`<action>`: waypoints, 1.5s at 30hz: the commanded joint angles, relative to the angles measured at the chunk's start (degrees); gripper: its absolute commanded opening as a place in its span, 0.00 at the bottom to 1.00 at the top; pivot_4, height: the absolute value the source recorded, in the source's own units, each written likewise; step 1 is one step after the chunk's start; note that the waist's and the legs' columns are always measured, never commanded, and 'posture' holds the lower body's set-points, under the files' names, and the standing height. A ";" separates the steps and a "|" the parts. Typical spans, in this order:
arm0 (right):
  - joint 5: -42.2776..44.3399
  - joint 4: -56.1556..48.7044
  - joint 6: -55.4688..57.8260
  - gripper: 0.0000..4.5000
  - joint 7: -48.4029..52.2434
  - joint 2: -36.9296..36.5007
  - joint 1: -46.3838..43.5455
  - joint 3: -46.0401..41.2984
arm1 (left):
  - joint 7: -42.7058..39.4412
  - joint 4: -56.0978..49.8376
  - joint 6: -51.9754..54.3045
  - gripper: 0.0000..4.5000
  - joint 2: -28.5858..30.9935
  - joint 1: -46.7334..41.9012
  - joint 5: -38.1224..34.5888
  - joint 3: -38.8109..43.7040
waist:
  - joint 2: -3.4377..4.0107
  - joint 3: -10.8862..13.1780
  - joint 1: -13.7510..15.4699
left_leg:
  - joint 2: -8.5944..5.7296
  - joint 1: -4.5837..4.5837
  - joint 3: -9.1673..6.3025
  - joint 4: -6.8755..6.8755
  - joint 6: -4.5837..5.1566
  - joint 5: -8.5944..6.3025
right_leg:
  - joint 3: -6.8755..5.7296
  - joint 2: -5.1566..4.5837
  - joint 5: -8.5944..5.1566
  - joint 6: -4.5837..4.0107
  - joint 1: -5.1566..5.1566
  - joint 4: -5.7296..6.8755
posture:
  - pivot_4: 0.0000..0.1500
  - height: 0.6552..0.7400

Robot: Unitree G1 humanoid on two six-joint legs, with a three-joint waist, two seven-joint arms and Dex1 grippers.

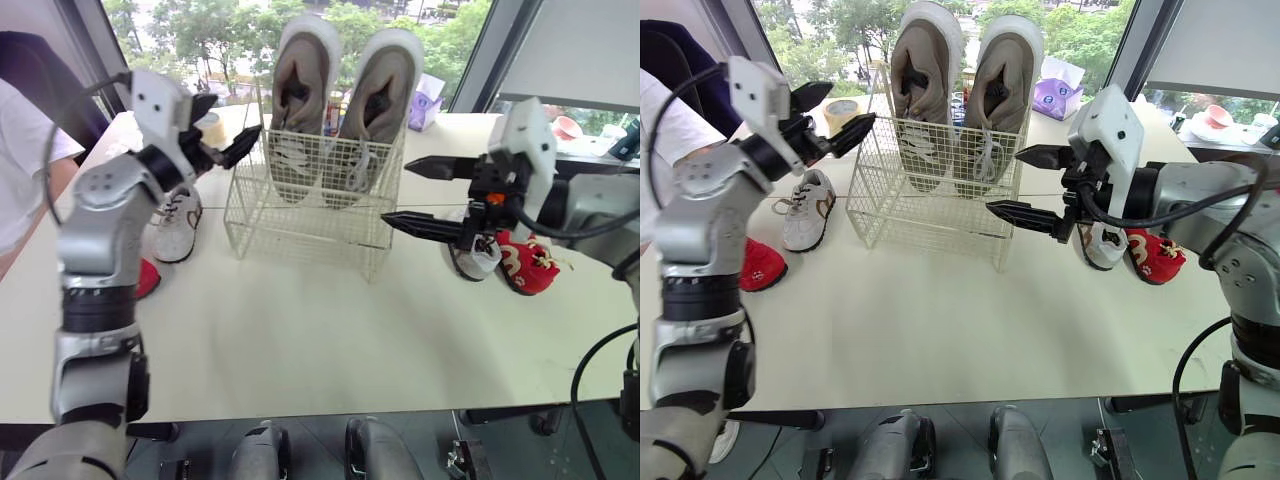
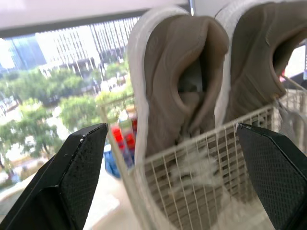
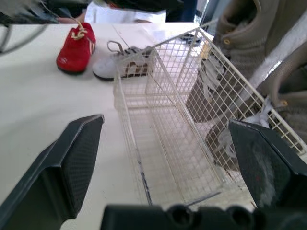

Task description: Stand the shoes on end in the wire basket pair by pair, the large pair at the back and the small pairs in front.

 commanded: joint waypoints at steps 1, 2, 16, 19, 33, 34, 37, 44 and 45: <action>-1.90 1.16 -1.62 1.00 3.52 -1.56 -1.63 0.57 | -2.73 -7.33 12.40 0.96 4.70 2.03 -11.03 6.68 | 0.00 0.00 0.00 | 0.00 0.00 0.00 0.00 0.00 0.00 | 0.00 0.00 0.00 0.00 0.00 0.00 | 1.00 1.00; -1.78 1.20 -1.38 1.00 5.04 -2.29 -1.27 0.77 | -3.46 -9.12 14.21 0.96 5.53 3.36 -13.51 8.24 | 0.01 0.01 -0.11 | 0.00 -0.01 0.00 0.00 -0.02 0.01 | 0.00 0.01 0.00 0.00 -0.01 0.00 | 1.00 1.00; -10.28 -2.31 -5.57 1.00 -20.69 14.65 23.07 -20.01 | 6.06 -35.66 32.60 0.96 0.79 30.96 -50.07 8.46 | -0.01 -0.11 1.51 | -0.05 0.45 -0.19 -0.04 -0.20 0.07 | -0.04 -0.07 -0.04 -0.04 0.58 -0.11 | 1.00 1.00; -12.13 -8.25 -5.05 1.00 -30.48 22.28 30.99 -24.73 | 6.05 -37.76 31.86 0.96 -1.03 33.21 -49.16 1.85 | 0.06 -0.15 1.41 | -0.09 0.49 -0.13 -0.02 -0.18 0.06 | -0.02 -0.07 -0.12 -0.19 0.60 -0.09 | 1.00 1.00; -24.85 0.94 -20.92 1.00 -33.31 32.17 40.00 -16.13 | 3.33 -35.14 24.73 0.96 -0.24 32.00 -42.18 -6.74 | 0.65 -0.50 1.06 | -0.03 0.94 -0.01 -0.18 -0.06 -0.02 | 0.19 0.13 -0.37 -0.57 0.80 -0.15 | 1.00 1.00; -24.67 2.34 -21.31 1.00 -33.31 32.45 39.37 -16.41 | 3.49 -35.18 24.51 0.96 0.02 32.22 -42.00 -6.62 | 0.65 -0.50 1.07 | -0.04 0.93 -0.01 -0.18 -0.04 -0.02 | 0.19 0.13 -0.37 -0.57 0.80 -0.16 | 1.00 1.00; -25.69 7.43 -23.39 1.00 -33.15 32.52 37.42 -16.46 | 4.10 -35.32 23.82 0.96 0.60 32.97 -40.80 -6.40 | 0.65 -0.50 1.01 | -0.03 0.93 -0.01 -0.20 -0.04 -0.03 | 0.20 0.13 -0.37 -0.57 0.80 -0.17 | 1.00 1.00; -28.86 25.87 -30.16 1.00 -30.99 32.41 28.84 -14.28 | 5.38 -36.07 23.00 0.96 1.46 33.80 -39.02 -6.64 | 0.67 -0.49 0.75 | -0.03 0.93 -0.01 -0.21 -0.03 -0.03 | 0.20 0.14 -0.37 -0.57 0.79 -0.19 | 1.00 1.00; -29.58 28.95 -30.90 1.00 -31.06 32.25 27.45 -13.93 | 5.31 -36.01 22.86 0.96 1.71 33.88 -38.66 -6.57 | 0.68 -0.48 0.75 | -0.03 0.93 -0.01 -0.23 -0.04 -0.03 | 0.20 0.14 -0.37 -0.57 0.79 -0.20 | 1.00 1.00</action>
